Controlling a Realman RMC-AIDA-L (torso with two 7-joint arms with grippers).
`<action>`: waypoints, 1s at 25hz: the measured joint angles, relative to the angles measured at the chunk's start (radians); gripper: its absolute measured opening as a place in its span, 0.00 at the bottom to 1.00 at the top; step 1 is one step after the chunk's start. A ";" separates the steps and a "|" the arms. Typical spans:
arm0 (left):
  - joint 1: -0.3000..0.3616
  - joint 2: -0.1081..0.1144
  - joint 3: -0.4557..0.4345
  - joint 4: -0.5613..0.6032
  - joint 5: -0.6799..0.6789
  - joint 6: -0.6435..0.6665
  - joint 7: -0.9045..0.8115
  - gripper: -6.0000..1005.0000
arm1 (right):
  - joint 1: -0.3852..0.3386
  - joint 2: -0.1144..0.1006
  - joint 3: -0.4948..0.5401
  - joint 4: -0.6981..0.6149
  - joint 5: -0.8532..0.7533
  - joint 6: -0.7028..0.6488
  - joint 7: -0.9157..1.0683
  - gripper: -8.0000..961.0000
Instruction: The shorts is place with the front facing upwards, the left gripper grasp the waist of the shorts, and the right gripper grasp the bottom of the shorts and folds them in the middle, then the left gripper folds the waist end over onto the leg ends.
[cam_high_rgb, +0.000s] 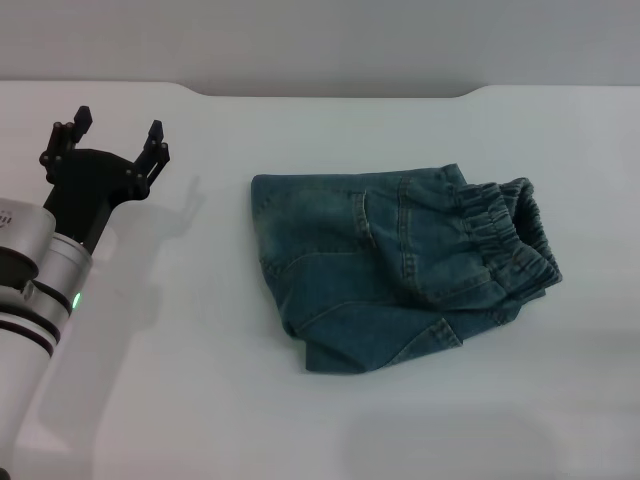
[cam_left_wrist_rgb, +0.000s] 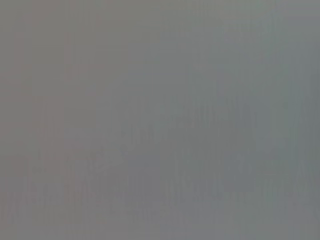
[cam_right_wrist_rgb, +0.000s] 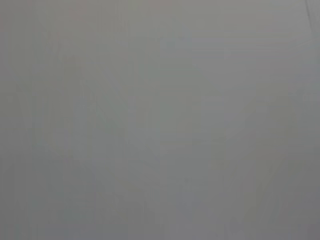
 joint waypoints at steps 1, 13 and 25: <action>0.000 0.000 0.001 0.001 0.000 0.000 -0.001 0.85 | 0.000 0.000 -0.003 0.000 0.004 0.003 0.004 0.84; -0.002 0.000 0.013 0.025 0.000 0.001 -0.037 0.85 | 0.041 0.001 -0.008 -0.066 0.026 0.042 0.047 0.84; -0.002 -0.001 0.016 0.026 -0.003 0.002 -0.038 0.85 | 0.051 0.000 -0.009 -0.069 0.024 0.040 0.046 0.84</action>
